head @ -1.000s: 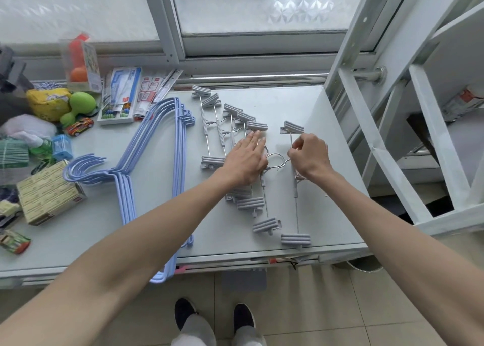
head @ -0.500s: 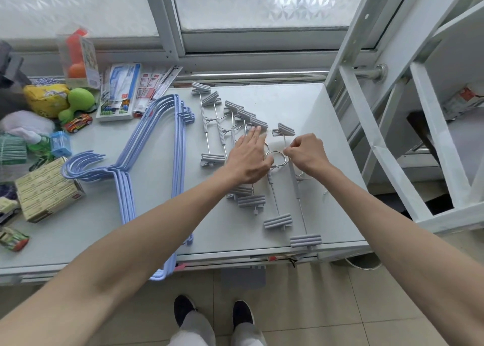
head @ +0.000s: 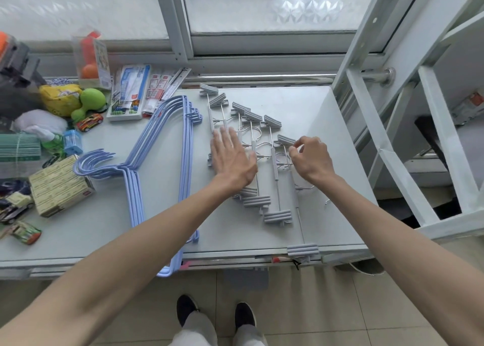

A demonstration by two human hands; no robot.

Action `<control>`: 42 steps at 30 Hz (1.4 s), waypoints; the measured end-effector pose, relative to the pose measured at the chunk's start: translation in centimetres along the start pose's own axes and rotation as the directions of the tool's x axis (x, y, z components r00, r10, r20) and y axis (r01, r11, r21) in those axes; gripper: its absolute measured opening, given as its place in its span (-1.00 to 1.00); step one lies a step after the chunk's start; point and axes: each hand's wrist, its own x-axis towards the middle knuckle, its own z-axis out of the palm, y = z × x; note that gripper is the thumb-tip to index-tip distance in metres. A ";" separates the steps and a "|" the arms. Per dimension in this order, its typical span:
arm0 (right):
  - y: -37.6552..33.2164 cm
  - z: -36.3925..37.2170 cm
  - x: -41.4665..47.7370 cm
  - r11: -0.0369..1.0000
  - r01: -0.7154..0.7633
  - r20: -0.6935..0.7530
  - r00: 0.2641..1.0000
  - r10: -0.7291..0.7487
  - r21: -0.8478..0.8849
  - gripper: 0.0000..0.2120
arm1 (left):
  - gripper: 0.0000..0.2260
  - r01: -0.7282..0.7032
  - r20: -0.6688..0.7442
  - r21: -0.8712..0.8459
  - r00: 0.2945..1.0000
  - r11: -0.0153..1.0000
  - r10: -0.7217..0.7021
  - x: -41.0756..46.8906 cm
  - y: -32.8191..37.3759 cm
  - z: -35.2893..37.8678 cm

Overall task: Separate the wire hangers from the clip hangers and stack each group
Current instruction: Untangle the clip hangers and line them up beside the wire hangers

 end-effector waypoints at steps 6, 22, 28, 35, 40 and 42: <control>-1.4 2.8 -2.1 0.985 0.082 0.053 0.996 -0.075 -0.154 -0.42 | -0.38 0.047 0.141 0.008 0.989 0.999 -0.047 0.5 -1.9 -0.2; 0.1 4.5 -1.9 0.953 0.158 0.080 0.987 -0.142 -0.259 -0.48 | -0.42 -0.226 -0.049 0.179 0.970 0.957 0.239 1.2 -0.5 0.0; 0.0 4.4 -1.6 0.949 0.167 0.076 0.985 -0.152 -0.268 -0.51 | -0.43 -0.168 -0.004 0.066 0.986 0.984 0.169 1.3 0.7 0.6; 0.4 4.1 -0.9 0.930 0.205 0.124 0.977 -0.175 -0.304 -0.50 | -0.44 0.244 -0.084 -0.267 0.958 0.932 -0.275 2.9 -0.4 -0.8; 0.5 4.2 -0.9 0.940 0.195 0.124 0.978 -0.166 -0.281 -0.50 | -0.46 0.232 -0.007 -0.284 0.970 0.930 -0.244 2.1 -1.5 -1.8; 0.2 4.2 -0.9 0.943 0.186 0.128 0.980 -0.156 -0.276 -0.49 | -0.48 0.196 -0.025 -0.259 0.978 0.946 -0.209 1.6 -1.4 -1.5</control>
